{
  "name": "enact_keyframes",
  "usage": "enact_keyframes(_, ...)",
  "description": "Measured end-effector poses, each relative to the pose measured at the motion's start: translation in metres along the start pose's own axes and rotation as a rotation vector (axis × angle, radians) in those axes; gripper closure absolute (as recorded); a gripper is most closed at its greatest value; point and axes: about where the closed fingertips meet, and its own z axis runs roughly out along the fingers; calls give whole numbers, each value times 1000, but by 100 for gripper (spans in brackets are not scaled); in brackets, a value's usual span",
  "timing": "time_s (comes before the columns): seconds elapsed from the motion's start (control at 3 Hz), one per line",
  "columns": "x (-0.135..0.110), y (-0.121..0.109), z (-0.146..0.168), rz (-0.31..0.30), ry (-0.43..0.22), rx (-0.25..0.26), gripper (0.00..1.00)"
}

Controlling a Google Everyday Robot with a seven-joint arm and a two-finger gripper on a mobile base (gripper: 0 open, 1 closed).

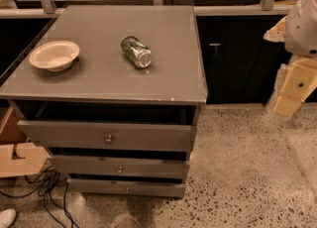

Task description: Open top drawer

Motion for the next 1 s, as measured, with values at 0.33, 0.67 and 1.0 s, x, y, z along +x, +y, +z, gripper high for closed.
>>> enact_keyframes(0.33, 0, 0, 0, 0, 0, 0, 0)
enact_keyframes(0.67, 0, 0, 0, 0, 0, 0, 15)
enact_keyframes(1.0, 0, 0, 0, 0, 0, 0, 39)
